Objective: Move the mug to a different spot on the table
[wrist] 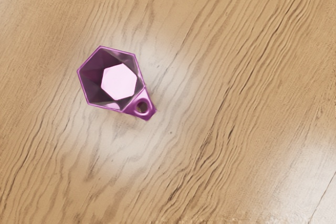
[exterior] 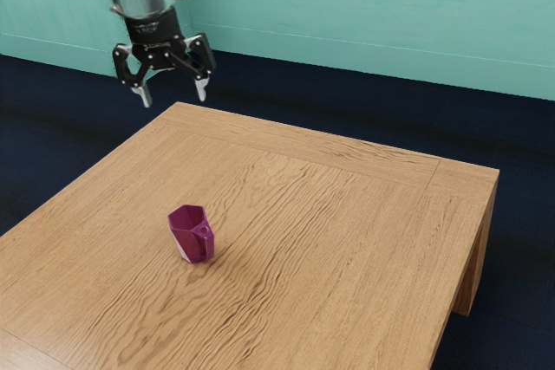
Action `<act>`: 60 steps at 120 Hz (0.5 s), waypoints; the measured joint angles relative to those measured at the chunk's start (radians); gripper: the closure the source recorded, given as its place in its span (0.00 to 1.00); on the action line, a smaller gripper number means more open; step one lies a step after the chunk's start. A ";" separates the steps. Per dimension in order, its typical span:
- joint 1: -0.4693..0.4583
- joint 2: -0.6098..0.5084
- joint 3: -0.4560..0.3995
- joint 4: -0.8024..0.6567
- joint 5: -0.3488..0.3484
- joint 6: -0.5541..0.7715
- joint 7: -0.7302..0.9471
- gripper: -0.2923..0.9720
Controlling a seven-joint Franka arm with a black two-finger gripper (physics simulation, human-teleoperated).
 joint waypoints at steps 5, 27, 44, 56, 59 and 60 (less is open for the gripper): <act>-0.016 0.001 0.001 0.002 0.003 -0.010 0.055 0.23; -0.011 0.009 0.003 0.044 0.029 -0.035 0.256 0.23; 0.014 0.019 0.003 0.046 0.045 -0.043 0.365 0.23; 0.018 0.020 0.003 0.046 0.049 -0.046 0.427 0.23; 0.018 0.021 0.003 0.046 0.050 -0.047 0.441 0.23; 0.018 0.022 0.003 0.046 0.050 -0.047 0.445 0.23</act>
